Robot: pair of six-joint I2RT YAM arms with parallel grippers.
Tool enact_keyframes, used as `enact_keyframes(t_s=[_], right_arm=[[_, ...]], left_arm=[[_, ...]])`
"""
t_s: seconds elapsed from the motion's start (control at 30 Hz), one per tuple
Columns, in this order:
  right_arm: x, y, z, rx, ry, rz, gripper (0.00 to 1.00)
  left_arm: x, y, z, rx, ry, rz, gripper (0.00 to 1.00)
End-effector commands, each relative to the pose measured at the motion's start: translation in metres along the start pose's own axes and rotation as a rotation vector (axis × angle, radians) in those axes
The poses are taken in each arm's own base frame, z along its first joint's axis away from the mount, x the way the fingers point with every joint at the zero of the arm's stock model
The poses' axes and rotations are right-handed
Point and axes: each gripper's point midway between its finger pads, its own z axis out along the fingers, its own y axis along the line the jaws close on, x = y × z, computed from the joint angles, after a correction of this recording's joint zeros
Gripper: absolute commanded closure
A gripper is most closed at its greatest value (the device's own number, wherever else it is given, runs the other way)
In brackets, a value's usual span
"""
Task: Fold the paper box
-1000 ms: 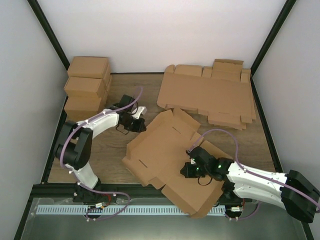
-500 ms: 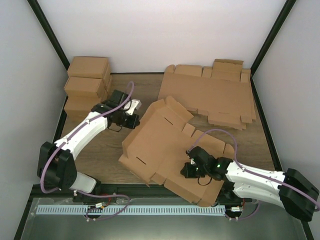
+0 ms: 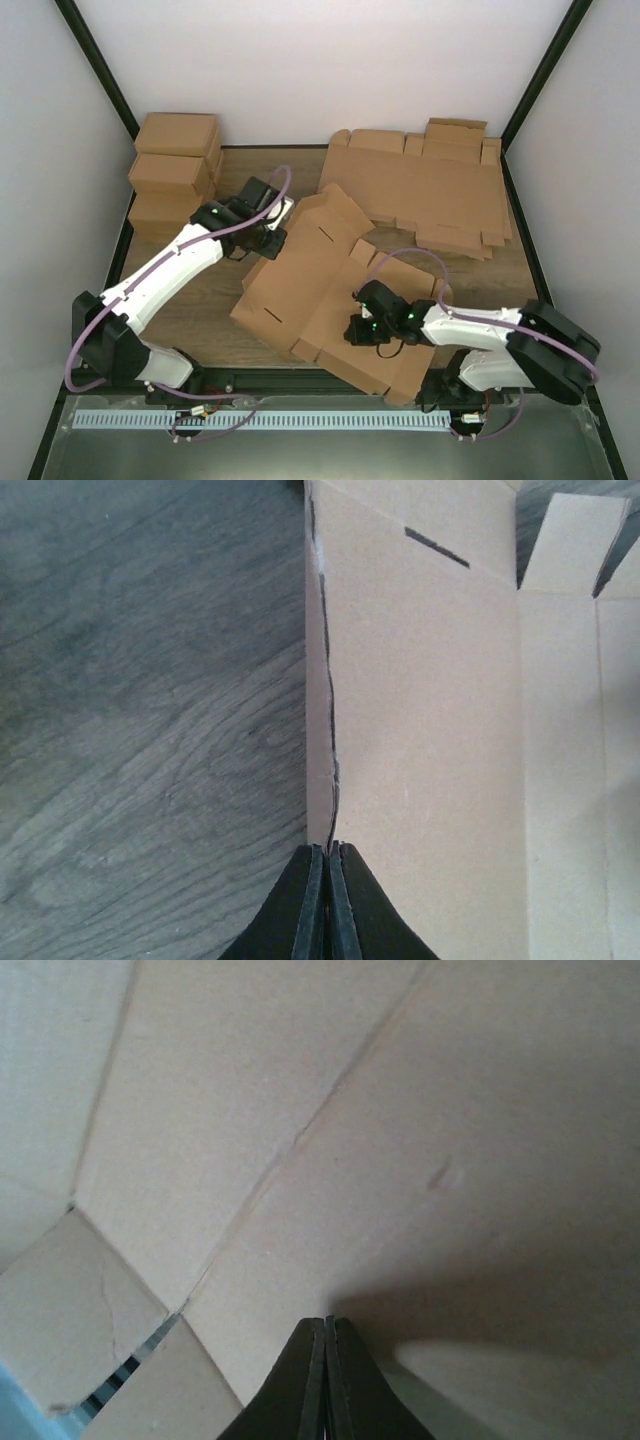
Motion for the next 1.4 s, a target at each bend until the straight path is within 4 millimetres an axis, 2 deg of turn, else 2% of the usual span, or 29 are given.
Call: enact_keyframes(t_s=[0.0, 0.13, 0.37, 0.47, 0.6, 0.77, 0.87, 0.97, 1.07, 1.13, 1.2, 1.27, 1.37], right_arm=[[-0.019, 0.035, 0.012, -0.115, -0.006, -0.034, 0.99], [-0.03, 0.053, 0.024, -0.158, 0.011, -0.052, 0.99], [-0.038, 0.08, 0.04, -0.313, 0.018, -0.018, 0.99], [-0.046, 0.09, 0.042, -0.368, -0.006, -0.003, 0.99], [-0.054, 0.103, 0.036, -0.425, -0.042, -0.013, 0.99], [-0.065, 0.108, 0.013, -0.438, -0.141, -0.025, 0.99], [-0.078, 0.107, -0.005, -0.429, -0.202, 0.014, 0.95], [-0.099, 0.093, -0.025, -0.368, -0.266, 0.12, 0.92], [-0.128, 0.089, -0.064, -0.369, -0.378, 0.2, 0.82], [-0.145, 0.09, -0.09, -0.387, -0.447, 0.237, 0.66], [-0.16, 0.095, -0.109, -0.404, -0.489, 0.26, 0.57], [-0.172, 0.102, -0.123, -0.407, -0.503, 0.284, 0.49], [-0.189, 0.116, -0.135, -0.419, -0.506, 0.32, 0.44]], left_arm=[[-0.009, 0.001, -0.017, -0.095, -0.017, 0.054, 0.96], [-0.013, -0.013, -0.022, -0.092, -0.041, 0.067, 0.96], [-0.012, -0.041, -0.018, -0.123, -0.046, 0.118, 0.96], [-0.01, -0.048, -0.015, -0.153, -0.042, 0.135, 0.96], [-0.01, -0.053, -0.017, -0.206, -0.041, 0.145, 0.96], [-0.01, -0.055, -0.026, -0.266, -0.059, 0.162, 0.96], [-0.011, -0.058, -0.029, -0.276, -0.075, 0.166, 0.96], [-0.012, -0.063, -0.031, -0.279, -0.095, 0.178, 0.96], [-0.013, -0.067, -0.03, -0.267, -0.115, 0.188, 0.96], [-0.013, -0.071, -0.029, -0.262, -0.126, 0.2, 0.96], [-0.013, -0.074, -0.028, -0.261, -0.133, 0.208, 0.96], [-0.013, -0.076, -0.027, -0.264, -0.135, 0.219, 0.96], [-0.013, -0.079, -0.026, -0.277, -0.137, 0.237, 0.96]])
